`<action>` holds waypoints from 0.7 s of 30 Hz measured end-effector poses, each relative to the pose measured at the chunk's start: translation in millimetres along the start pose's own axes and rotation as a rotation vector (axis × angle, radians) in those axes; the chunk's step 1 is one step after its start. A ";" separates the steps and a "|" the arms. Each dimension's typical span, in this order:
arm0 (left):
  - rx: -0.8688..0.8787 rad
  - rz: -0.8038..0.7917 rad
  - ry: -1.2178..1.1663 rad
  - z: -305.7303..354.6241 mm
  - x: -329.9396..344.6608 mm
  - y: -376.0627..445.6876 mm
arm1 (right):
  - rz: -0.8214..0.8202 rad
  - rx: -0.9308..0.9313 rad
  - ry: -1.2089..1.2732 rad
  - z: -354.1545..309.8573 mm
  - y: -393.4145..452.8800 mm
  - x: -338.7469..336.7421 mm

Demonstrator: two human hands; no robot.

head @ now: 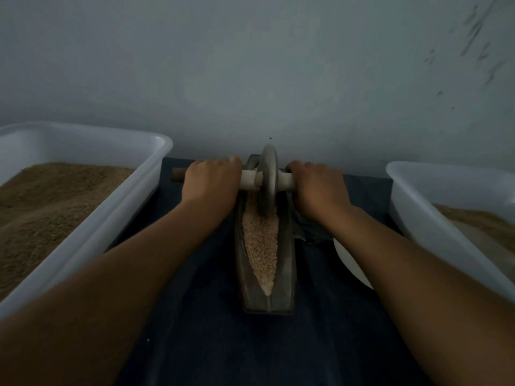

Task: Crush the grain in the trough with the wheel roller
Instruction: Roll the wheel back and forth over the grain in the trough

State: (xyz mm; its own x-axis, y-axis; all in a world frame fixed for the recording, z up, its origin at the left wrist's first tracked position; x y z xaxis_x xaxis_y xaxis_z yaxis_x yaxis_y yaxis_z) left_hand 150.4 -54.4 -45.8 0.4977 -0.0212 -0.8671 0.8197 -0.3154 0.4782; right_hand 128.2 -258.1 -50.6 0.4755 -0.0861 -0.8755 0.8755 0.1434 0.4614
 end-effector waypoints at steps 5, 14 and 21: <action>0.023 0.027 -0.045 -4.6 -5.7 -28.3 | 0.110 -0.018 0.022 -10.9 -29.7 -10.0; 0.108 0.203 -0.204 -5.1 -34.4 -91.4 | 0.213 -0.073 0.113 -26.0 -102.4 -42.1; 0.123 0.191 -0.267 -10.1 -41.6 -106.9 | 0.181 -0.051 0.114 -34.4 -113.5 -61.1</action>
State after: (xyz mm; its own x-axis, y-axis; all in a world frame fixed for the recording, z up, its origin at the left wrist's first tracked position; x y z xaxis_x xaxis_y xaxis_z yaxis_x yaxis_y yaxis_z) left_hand 44.9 -10.2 -59.5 0.5342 -0.3328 -0.7771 0.6702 -0.3935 0.6292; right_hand -3.1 -235.3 -54.4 0.6091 0.0576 -0.7910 0.7700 0.1962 0.6072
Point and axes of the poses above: each hand's wrist, its own y-axis towards the middle knuckle, its own x-axis out of the palm, z = x × y, the point moved 1 cm from there along y, towards the middle knuckle, and after that the axes turned 1 degree about -x, right-handed, at the moved point
